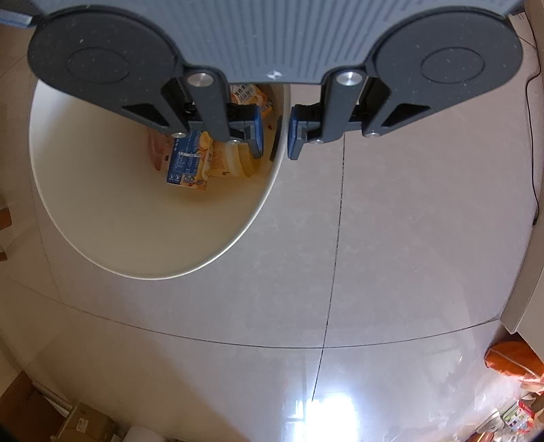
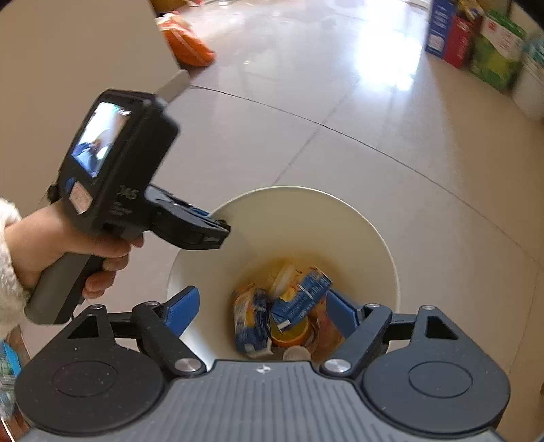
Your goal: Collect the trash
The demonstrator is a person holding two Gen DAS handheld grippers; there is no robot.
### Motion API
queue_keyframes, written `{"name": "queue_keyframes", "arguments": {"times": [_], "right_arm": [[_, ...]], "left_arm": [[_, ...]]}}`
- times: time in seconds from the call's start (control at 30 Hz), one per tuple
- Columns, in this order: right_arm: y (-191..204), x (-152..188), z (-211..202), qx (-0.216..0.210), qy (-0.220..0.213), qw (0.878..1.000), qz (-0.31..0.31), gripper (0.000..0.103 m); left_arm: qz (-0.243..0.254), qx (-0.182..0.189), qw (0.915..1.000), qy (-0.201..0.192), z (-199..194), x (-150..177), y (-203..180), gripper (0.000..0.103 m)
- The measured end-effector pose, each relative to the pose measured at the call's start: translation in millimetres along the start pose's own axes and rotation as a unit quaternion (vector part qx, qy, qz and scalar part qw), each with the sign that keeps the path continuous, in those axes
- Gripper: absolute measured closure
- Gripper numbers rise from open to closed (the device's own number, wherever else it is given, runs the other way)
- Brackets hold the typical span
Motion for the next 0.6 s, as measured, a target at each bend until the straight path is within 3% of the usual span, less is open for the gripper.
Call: {"name": "queue_keyframes", "arguments": {"times": [0.07, 0.13, 0.2, 0.27, 0.43, 0.6], "right_arm": [[1.5, 0.3, -5.7, 0.006, 0.003, 1.0, 0.016, 0.013], [7.7, 4.1, -15.3, 0.016, 0.004, 0.999, 0.033, 0.012], [4.5, 7.3, -16.0, 0.029, 0.004, 0.998, 0.053, 0.008], [-0.9, 12.2, -17.9, 0.04, 0.006, 0.996, 0.073, 0.005], [-11.8, 27.4, -4.0, 0.086, 0.042, 0.988, 0.123, 0.0], [-6.5, 45.0, 0.4, 0.139, 0.083, 0.979, 0.125, 0.0]], "left_arm": [[-0.004, 0.003, 1.0, -0.007, -2.0, 1.1, 0.2, 0.087], [-0.007, 0.013, 0.9998, -0.012, -5.6, 2.7, -0.5, 0.074], [-0.008, 0.012, 0.9997, -0.022, -13.7, 5.9, -0.6, 0.041], [-0.006, 0.001, 0.9994, -0.035, -23.1, 9.1, -1.1, 0.015], [0.004, -0.006, 0.9984, -0.055, -52.0, 23.9, -5.1, 0.011], [-0.023, 0.001, 0.9984, -0.053, -83.2, 48.2, -10.1, 0.011]]}}
Point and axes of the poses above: each gripper's, at about its wrist camera, not at the fingertips, and z roughly the way its jaws point, y to its left, x to its underside, the point moved 3 cm from there along z, roughly the way its jaws point, and after that the axes turned 9 degrees about x, right-handed, at the moved point
